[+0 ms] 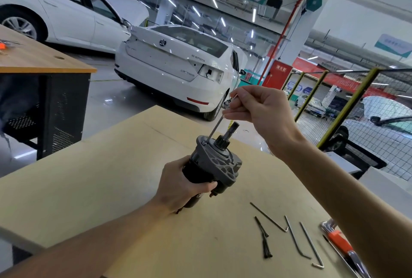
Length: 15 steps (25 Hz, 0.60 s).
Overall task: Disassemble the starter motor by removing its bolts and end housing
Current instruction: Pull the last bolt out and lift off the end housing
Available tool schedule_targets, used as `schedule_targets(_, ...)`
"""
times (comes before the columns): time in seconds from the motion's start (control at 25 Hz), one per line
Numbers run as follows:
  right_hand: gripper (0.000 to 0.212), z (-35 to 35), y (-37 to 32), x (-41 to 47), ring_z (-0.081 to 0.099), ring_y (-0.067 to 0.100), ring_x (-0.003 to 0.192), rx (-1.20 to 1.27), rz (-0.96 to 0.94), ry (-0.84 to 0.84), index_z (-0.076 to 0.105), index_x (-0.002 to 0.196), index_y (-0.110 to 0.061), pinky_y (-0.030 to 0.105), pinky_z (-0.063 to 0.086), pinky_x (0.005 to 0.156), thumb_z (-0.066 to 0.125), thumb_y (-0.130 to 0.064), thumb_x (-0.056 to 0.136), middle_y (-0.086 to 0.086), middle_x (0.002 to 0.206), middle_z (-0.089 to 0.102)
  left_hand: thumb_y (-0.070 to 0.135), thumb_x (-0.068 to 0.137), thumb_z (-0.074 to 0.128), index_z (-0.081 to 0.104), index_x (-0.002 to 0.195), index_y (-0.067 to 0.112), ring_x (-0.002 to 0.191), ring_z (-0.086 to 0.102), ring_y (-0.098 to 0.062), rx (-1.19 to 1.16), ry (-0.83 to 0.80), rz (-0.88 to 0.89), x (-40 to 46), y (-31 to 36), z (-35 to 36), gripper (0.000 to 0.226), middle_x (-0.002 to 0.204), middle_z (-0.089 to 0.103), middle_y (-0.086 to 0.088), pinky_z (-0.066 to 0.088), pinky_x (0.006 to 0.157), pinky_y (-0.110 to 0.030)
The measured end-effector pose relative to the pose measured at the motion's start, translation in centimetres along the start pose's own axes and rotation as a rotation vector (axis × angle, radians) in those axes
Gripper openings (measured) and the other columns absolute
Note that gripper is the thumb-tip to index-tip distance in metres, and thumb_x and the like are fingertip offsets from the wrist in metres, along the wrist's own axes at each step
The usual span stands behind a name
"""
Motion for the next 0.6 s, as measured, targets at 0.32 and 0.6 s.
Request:
schedule_targets(0.32,0.023,-0.22,0.14,0.00,0.073,0.021,0.065,0.040,-0.005,0.007,0.067,0.090,0.000,0.024,0.059,0.065,0.047,-0.004,0.101,0.010,0.070,0.065,0.040,0.052,0.086,0.072,0.085,0.029,0.076,0.070,-0.017,0.016,-0.003,0.015,0.14,-0.04,-0.03,0.038,0.081,0.074,0.002,0.060,0.068,-0.034)
schedule_targets(0.6,0.020,-0.94,0.53,0.37,0.073,0.020,0.067,-0.059,-0.012,-0.002,0.068,0.090,-0.004,0.024,0.060,0.065,0.051,-0.006,0.100,0.005,0.069,0.069,0.041,0.051,0.085,0.072,0.085,0.025,0.073,0.069,-0.015,0.009,-0.005,0.022,0.10,0.11,0.01,0.039,0.078,0.073,0.003,0.056,0.064,-0.027)
Point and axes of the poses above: each hand's wrist, its own x-axis towards the middle knuckle, its own z-axis out of the palm, y = z × x, the point moved 5 cm from there along x, towards the middle knuckle
